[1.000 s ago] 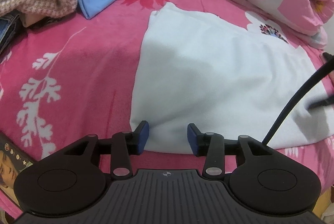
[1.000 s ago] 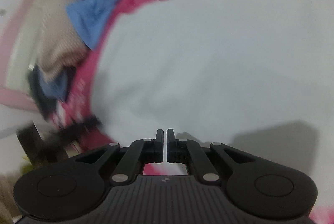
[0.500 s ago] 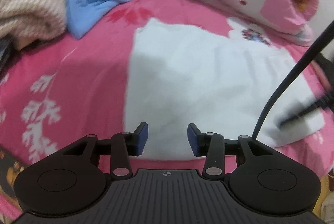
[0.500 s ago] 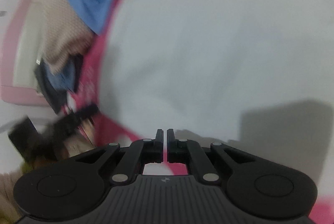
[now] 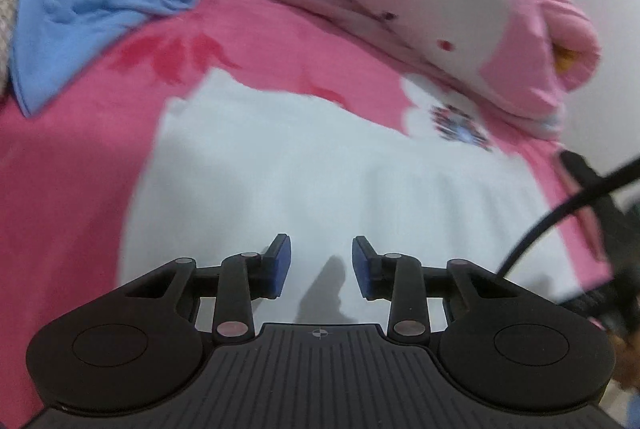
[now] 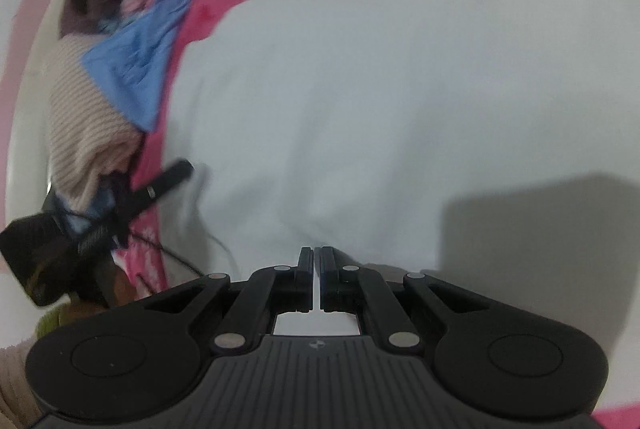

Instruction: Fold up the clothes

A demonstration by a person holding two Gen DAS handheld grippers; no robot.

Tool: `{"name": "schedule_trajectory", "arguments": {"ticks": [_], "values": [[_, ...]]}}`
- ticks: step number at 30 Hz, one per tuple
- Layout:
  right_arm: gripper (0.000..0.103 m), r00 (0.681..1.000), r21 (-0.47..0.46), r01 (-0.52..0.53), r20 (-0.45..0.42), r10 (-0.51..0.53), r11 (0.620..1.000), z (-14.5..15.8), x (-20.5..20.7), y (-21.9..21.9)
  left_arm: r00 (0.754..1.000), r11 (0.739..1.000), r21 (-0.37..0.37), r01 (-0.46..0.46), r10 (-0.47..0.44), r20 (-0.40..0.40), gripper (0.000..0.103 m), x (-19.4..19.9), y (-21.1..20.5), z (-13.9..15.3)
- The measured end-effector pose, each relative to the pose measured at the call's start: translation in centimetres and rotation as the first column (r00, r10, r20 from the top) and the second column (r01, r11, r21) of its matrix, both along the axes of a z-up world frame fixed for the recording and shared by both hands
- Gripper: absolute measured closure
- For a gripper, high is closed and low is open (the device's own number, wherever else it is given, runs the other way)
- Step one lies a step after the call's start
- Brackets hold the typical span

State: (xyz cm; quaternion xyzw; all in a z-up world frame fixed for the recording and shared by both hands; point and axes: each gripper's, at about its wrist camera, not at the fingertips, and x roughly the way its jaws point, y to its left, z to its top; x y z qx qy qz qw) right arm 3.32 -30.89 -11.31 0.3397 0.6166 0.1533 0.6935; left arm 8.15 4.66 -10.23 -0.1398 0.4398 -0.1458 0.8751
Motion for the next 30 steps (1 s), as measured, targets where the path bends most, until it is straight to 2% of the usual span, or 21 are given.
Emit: {"name": "schedule_trajectory", "arguments": {"ticks": [5, 8, 10, 13, 16, 18, 20, 22, 23, 24, 27, 30], "values": [[0.102, 0.996, -0.002, 0.083, -0.023, -0.083, 0.997, -0.5, -1.3, -1.3, 0.989, 0.988, 0.038, -0.148, 0.149, -0.004, 0.07, 3.0, 4.2, -0.8], [0.103, 0.995, -0.006, 0.097, -0.027, -0.097, 0.995, -0.7, -1.4, -1.2, 0.983, 0.981, 0.072, -0.181, 0.181, -0.005, 0.073, 4.0, 5.4, -1.0], [0.103, 0.995, -0.01, 0.1, -0.03, -0.1, 0.995, -0.8, -1.4, -1.2, 0.984, 0.983, 0.059, -0.175, 0.176, -0.009, 0.073, 4.2, 5.8, -0.4], [0.103, 0.994, -0.009, 0.103, -0.036, -0.103, 0.995, -0.8, -1.4, -1.4, 0.995, 0.995, -0.004, -0.1, 0.1, 0.013, 0.073, 3.6, 5.3, 1.3], [0.103, 0.993, -0.007, 0.106, -0.044, -0.106, 0.994, -0.9, -1.4, -1.5, 0.998, 0.991, -0.12, 0.052, -0.055, -0.021, 0.073, 3.3, 3.7, 1.8], [0.103, 0.993, -0.006, 0.109, -0.05, -0.109, 0.994, -1.0, -1.3, -1.5, 0.979, 0.966, -0.204, 0.157, -0.18, -0.095, 0.073, 3.7, 2.4, 0.5], [0.103, 0.992, -0.007, 0.11, -0.054, -0.111, 0.994, -1.0, -1.2, -1.4, 0.96, 0.954, -0.23, 0.193, -0.232, -0.155, 0.073, 4.2, 1.6, -1.2], [0.103, 0.992, -0.008, 0.11, -0.056, -0.111, 0.994, -1.0, -1.2, -1.4, 0.969, 0.961, -0.227, 0.156, -0.194, -0.153, 0.077, 4.9, 2.1, -2.1], [0.103, 0.992, -0.009, 0.11, -0.056, -0.111, 0.994, -0.9, -1.2, -1.4, 0.976, 0.967, -0.223, 0.124, -0.16, -0.149, 0.084, 5.5, 2.7, -2.1], [0.103, 0.992, -0.01, 0.111, -0.056, -0.111, 0.994, -0.9, -1.1, -1.3, 0.983, 0.975, -0.202, 0.091, -0.121, -0.137, 0.083, 5.9, 3.3, -2.0], [0.103, 0.991, -0.007, 0.119, -0.056, -0.119, 0.993, -0.9, -1.2, -1.3, 0.996, 0.994, -0.106, -0.008, -0.001, -0.087, 0.083, 7.2, 5.4, -0.9], [0.103, 0.99, -0.004, 0.128, -0.053, -0.128, 0.992, -1.0, -1.3, -1.3, 0.996, 0.996, -0.018, -0.087, 0.086, -0.033, 0.083, 7.6, 7.0, 0.5]]}}
